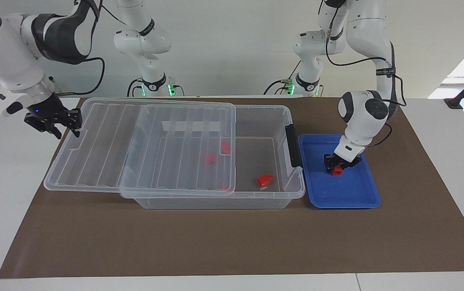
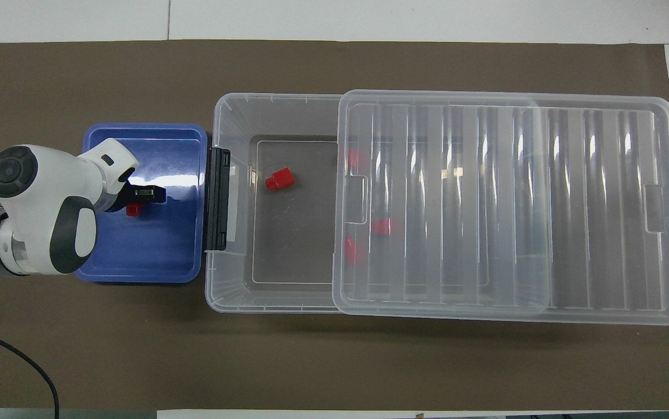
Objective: Place red block in blue tray from box
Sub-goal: 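Release the red block into the blue tray and withdraw the left gripper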
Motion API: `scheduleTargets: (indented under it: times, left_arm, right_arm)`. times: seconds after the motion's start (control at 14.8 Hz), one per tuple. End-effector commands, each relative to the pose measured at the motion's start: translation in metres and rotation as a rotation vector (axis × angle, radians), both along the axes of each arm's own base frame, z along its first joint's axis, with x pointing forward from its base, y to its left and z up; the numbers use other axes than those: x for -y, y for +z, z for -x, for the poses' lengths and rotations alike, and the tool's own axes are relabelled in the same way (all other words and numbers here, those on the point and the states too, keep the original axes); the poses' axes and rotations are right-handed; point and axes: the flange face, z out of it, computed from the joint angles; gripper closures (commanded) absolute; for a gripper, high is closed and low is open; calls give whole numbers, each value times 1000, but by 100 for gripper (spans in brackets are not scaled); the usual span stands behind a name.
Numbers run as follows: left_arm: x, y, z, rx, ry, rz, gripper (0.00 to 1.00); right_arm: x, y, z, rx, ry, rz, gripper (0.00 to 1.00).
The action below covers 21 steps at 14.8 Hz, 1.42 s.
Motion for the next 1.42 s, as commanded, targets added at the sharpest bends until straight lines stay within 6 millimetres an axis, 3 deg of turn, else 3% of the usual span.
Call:
scheduleTargets:
  times: [0.0, 0.27, 0.47, 0.81, 1.08, 1.35]
  left_arm:
    - [5, 40, -7, -12, 7, -5, 0]
    - [9, 104, -19, -47, 41, -10, 0]
    - [7, 152, -12, -21, 58, -14, 0]
    - [-4, 241, -5, -31, 88, -22, 0]
    - [-3, 280, -2, -23, 132, -17, 0]
    - [-3, 287, 5, -56, 133, -19, 0]
  right_arm:
    - [24, -5, 15, 7, -13, 6, 100]
    - [34, -34, 22, -4, -40, 2, 100]
    - [38, -50, 27, 1, -47, 1, 100]
    - [28, -55, 29, -9, -67, -7, 100]
    - [12, -58, 26, -13, -80, -11, 100]
    - [3, -65, 29, -23, -103, -19, 100]
